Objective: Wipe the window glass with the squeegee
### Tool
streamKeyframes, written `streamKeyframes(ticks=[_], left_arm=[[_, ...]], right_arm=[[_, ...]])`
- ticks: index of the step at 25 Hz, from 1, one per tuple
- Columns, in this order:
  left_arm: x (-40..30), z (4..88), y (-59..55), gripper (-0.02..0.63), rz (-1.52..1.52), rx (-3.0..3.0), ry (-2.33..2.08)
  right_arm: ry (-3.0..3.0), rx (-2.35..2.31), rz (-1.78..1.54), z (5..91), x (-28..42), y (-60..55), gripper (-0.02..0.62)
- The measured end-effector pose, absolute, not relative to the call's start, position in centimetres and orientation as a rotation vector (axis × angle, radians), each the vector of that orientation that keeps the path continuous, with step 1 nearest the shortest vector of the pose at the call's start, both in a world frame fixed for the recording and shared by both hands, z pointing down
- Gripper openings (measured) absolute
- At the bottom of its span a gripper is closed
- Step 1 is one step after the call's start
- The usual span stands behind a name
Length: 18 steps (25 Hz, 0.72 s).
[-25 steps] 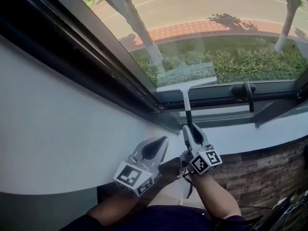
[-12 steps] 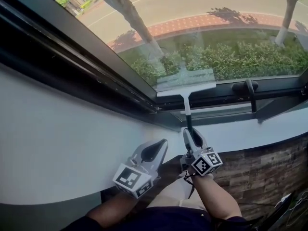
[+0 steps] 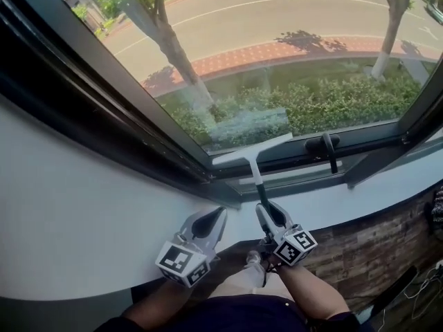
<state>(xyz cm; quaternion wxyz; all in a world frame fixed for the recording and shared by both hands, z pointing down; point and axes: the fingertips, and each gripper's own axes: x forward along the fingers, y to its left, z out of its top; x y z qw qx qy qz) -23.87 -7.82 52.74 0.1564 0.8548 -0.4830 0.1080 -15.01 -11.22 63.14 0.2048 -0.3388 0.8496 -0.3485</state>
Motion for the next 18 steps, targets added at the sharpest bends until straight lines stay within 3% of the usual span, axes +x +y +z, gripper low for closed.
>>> streamKeyframes(ticks=[6, 18], left_arm=[[-22.1, 50.2, -8.8, 0.005, 0.239, 2.547, -1.325], [-21.6, 48.9, -10.9, 0.005, 0.137, 2.553, -1.286]], right_arm=[[2.334, -1.024, -0.847, 58.2, -9.5, -12.4, 0.101], [2.396, -1.147, -0.680, 56.5, -3.8, -14.8, 0.101]])
